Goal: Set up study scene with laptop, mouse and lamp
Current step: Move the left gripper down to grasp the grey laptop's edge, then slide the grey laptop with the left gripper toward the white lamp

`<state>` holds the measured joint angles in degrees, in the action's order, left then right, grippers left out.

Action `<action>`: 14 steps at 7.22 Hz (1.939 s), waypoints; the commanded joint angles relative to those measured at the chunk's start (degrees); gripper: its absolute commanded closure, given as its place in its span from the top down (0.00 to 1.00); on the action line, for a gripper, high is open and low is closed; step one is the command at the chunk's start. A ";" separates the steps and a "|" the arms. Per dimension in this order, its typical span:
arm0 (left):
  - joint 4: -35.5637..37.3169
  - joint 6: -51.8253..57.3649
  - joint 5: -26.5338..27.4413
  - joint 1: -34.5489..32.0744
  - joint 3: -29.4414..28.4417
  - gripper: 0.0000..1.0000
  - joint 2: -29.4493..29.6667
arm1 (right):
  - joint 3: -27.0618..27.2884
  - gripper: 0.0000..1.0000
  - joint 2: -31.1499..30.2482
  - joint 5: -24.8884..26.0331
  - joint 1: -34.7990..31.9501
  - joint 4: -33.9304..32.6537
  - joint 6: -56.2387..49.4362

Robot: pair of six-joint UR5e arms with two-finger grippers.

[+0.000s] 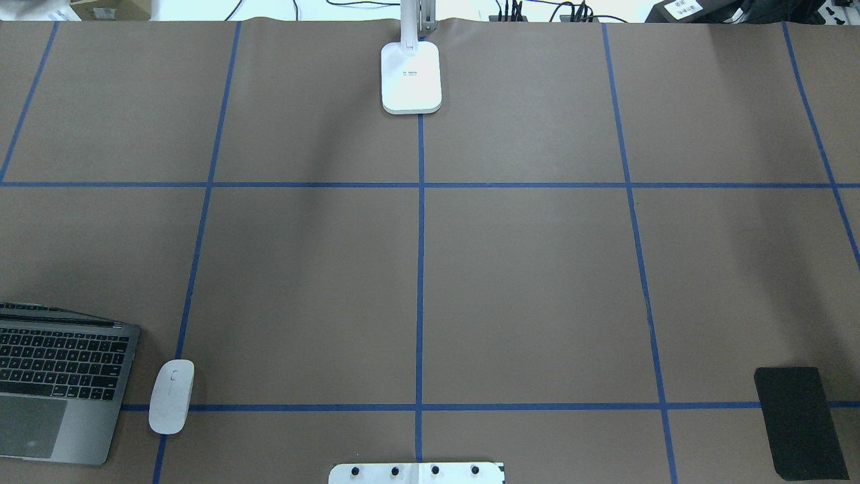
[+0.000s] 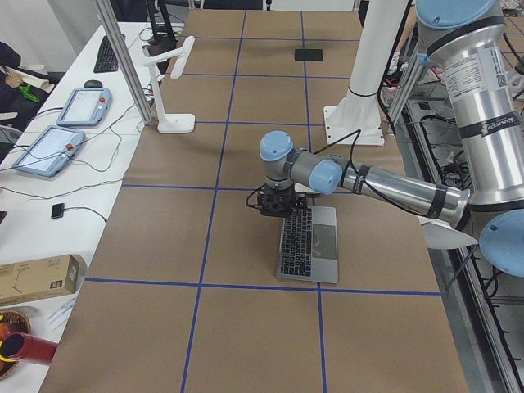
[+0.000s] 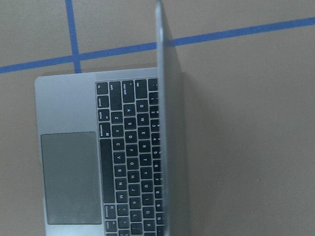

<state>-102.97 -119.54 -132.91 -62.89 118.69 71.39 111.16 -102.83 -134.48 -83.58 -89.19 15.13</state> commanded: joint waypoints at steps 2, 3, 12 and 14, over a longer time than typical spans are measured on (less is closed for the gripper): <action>-5.31 -4.20 0.64 1.72 -2.07 1.00 0.33 | 0.37 1.00 -0.44 0.01 0.00 0.06 -0.02; -6.44 -5.51 0.55 1.80 -1.98 0.98 0.33 | 0.46 1.00 -0.53 0.01 0.00 0.06 -0.02; -4.45 -5.09 -7.16 2.07 1.88 0.00 2.43 | 0.64 1.00 -1.14 -1.65 0.00 -0.11 -0.10; 4.57 -3.43 -7.36 1.81 3.72 0.00 10.23 | 0.64 1.00 -2.02 -2.01 -0.09 -0.11 -0.19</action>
<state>-103.96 -124.20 -139.87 -60.88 120.97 77.38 111.81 -104.22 -136.09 -83.60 -89.29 15.01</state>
